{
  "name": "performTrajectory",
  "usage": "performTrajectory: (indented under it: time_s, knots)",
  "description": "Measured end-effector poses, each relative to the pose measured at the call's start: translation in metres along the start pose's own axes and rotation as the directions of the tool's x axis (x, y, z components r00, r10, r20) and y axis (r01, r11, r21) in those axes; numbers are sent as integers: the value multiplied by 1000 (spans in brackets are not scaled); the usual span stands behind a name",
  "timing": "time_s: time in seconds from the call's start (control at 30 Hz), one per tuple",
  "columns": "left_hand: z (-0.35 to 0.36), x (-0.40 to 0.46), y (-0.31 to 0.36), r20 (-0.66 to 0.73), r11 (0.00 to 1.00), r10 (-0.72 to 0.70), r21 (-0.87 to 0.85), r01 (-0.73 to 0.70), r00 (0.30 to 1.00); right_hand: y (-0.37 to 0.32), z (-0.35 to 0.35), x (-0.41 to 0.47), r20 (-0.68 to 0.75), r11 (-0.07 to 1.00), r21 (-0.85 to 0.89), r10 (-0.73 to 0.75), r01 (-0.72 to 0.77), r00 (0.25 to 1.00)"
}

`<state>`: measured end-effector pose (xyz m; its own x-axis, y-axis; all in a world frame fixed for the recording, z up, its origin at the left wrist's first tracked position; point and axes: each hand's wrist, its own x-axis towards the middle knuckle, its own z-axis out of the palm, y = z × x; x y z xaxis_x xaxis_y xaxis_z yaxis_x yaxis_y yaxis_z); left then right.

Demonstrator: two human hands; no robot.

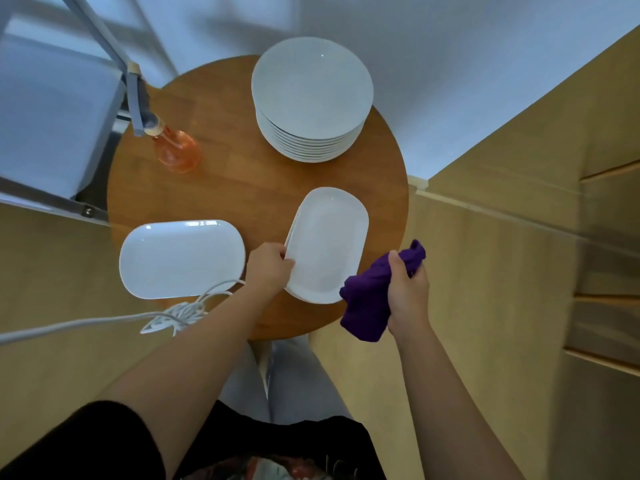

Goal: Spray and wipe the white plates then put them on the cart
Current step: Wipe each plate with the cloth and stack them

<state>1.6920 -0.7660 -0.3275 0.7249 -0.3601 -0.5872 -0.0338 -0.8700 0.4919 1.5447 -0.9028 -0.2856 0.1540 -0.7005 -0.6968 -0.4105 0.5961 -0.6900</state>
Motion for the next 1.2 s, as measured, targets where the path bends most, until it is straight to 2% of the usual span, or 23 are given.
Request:
performTrajectory:
  time_s: [0.2, 0.5, 0.6, 0.7, 0.73, 0.8, 0.87, 0.97, 1.07, 1.13, 1.2]
  knots:
    - [-3, 8, -6, 41, 961, -25, 275, 13, 999, 0, 13, 0, 15, 1000, -16, -4, 4, 1000]
    - [-1, 10, 0, 147, 899, -1, 434, -63, 989, 3, 30, -11, 69, 999, -40, -2, 4, 998]
    - [-3, 9, -3, 96, 947, -26, 322, -6, 995, 1, 36, -17, 88, 997, -68, -19, 25, 996]
    - [-15, 5, -11, -14, 996, -84, 12, 84, 996, 0, 46, -25, 140, 992, -118, -36, 53, 990]
    - [-22, 3, -15, -38, 984, -117, -138, 111, 992, -1, 51, -29, 156, 990, -130, -36, 57, 987]
    - [-42, 1, -24, -79, 894, -192, -426, 141, 978, -2, 63, -37, 186, 989, -139, -26, 52, 982]
    - [-64, 1, -38, -119, 793, -262, -592, 144, 958, -3, 76, -45, 216, 988, -149, -9, 42, 976]
    - [-94, 1, -70, -181, 740, -325, -659, 130, 928, -1, 97, -58, 266, 986, -161, 1, 44, 964]
    - [-115, 1, -107, -243, 786, -366, -597, 158, 898, 1, 120, -73, 298, 975, -206, -17, 82, 955]
    - [-123, 4, -132, -225, 748, -458, -621, 236, 860, 5, 136, -82, 316, 968, -231, -17, 95, 949]
    - [-130, 7, -156, -147, 679, -554, -650, 342, 820, 8, 150, -89, 333, 966, -243, -6, 93, 943]
